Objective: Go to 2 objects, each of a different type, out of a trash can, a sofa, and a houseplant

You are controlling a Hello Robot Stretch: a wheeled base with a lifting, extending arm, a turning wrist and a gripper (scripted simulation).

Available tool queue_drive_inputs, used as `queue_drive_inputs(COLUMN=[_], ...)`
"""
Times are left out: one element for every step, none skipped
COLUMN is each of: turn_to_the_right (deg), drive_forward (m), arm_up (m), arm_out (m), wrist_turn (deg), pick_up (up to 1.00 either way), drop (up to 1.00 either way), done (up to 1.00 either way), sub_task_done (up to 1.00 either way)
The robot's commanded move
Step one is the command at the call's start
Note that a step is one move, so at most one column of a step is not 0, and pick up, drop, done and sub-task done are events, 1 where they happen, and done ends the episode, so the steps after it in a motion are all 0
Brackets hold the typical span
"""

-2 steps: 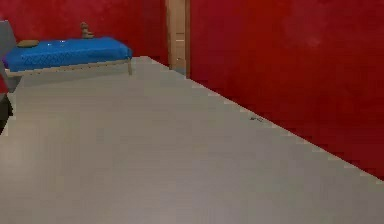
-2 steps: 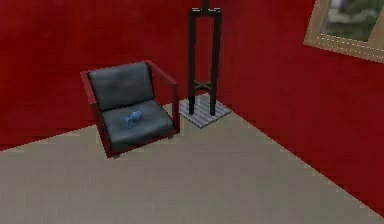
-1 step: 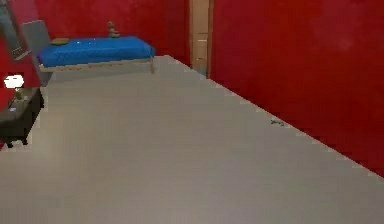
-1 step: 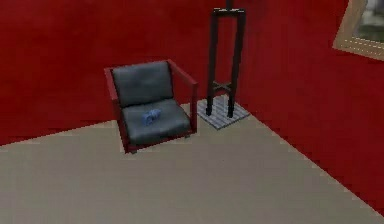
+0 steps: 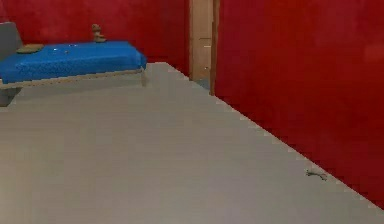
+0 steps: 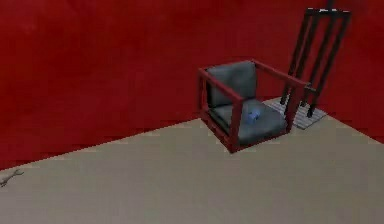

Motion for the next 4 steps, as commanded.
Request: queue_drive_inputs(turn_to_the_right=[0.0,0.0,0.0,0.0], drive_forward=[1.0,1.0,1.0,0.75], arm_up=[0.0,0.0,0.0,0.0], arm_out=[0.0,0.0,0.0,0.0], wrist_turn=[0.0,0.0,0.0,0.0], pick_up=[0.0,0.0,0.0,0.0], drop=[0.0,0.0,0.0,0.0], done=[0.0,0.0,0.0,0.0], sub_task_done=[0.0,0.0,0.0,0.0])
